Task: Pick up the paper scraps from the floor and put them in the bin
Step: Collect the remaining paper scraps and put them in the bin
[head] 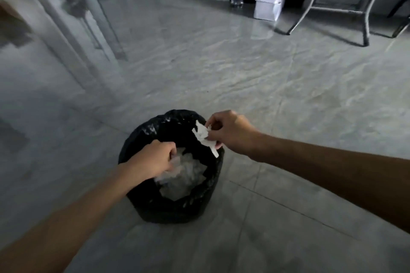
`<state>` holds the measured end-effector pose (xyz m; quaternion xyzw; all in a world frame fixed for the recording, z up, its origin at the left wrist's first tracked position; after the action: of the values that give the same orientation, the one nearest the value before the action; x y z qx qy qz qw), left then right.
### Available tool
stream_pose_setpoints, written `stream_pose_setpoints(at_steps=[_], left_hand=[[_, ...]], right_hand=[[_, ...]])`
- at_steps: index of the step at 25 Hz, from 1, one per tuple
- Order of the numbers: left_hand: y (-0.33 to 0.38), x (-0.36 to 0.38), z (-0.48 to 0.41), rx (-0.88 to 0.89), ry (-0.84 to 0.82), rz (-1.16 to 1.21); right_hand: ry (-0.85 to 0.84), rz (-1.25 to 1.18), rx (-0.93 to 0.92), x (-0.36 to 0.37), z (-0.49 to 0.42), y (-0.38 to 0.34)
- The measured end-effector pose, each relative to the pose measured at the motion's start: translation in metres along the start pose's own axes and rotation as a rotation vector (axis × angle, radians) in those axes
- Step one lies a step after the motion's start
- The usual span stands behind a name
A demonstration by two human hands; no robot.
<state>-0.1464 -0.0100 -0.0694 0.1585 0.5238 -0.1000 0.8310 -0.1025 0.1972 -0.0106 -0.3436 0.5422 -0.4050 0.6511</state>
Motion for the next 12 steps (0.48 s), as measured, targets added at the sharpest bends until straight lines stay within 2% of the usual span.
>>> stream_pose_setpoints(at_steps=[4, 7, 12], left_hand=[[-0.010, -0.008, -0.010, -0.030, 0.177, 0.073], [0.006, -0.022, -0.011, 0.028, 0.308, 0.134], [0.084, -0.044, -0.012, 0.211, 0.214, 0.229]], right_hand=[[-0.098, 0.023, 0.131, 0.047, -0.014, 0.004], [-0.096, 0.092, 0.140, 0.033, -0.012, 0.011], [-0.078, 0.044, 0.154, -0.046, 0.017, 0.034]])
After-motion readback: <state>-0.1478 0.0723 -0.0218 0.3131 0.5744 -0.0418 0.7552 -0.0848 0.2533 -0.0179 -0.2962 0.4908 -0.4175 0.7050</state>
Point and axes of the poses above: each hand's wrist, its own z-axis away from the middle knuckle, its own x-axis out of the palm, y = z × x, the point moved 2 cm from there along -z, towards the middle knuckle, and after that the axes turned 3 degrees about -z, right-handed, at the moved point
